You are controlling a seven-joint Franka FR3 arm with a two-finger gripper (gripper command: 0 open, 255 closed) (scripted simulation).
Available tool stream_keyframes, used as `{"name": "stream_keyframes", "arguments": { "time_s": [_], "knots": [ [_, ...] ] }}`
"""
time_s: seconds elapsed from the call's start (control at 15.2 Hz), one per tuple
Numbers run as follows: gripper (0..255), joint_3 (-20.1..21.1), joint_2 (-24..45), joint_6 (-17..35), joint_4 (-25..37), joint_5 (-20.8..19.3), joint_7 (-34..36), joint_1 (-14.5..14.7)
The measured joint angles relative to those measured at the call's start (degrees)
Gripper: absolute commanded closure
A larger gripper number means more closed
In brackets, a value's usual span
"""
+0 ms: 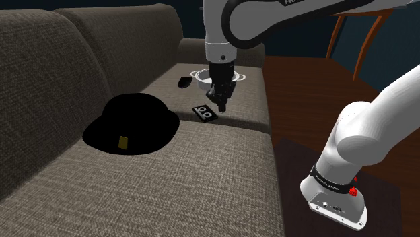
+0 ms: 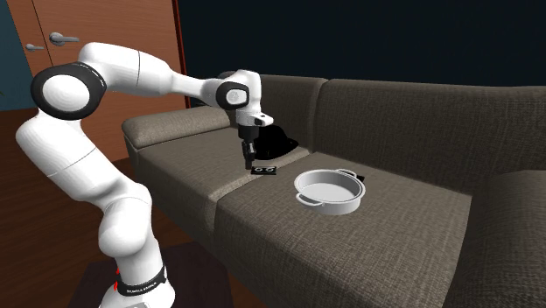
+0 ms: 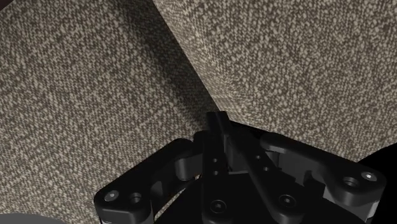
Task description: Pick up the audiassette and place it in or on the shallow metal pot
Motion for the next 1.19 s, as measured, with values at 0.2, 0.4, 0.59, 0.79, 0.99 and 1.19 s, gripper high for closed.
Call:
{"name": "stream_keyframes", "arguments": {
  "time_s": [0.2, 0.4, 0.59, 0.79, 0.99, 1.19],
  "knots": [
    [0, 0.0, 0.0, 0.0, 0.0, 0.0, 0.0, 0.0],
    [0, 0.73, 2.03, 1.34, 1.45, -0.02, 2.68, -0.67],
    [0, 1.88, 7.29, 3.79, 6.01, -0.82, 8.66, -2.45],
    [0, 2.34, 9.3, 5.54, 6.91, -1.18, 11.05, -2.98],
    [0, 2.55, 9.99, 7.85, 5.36, -1.26, 11.39, -3.02],
    [0, 2.84, 10.76, 10.29, 3.65, -1.37, 11.59, -2.98]
  ]
}}
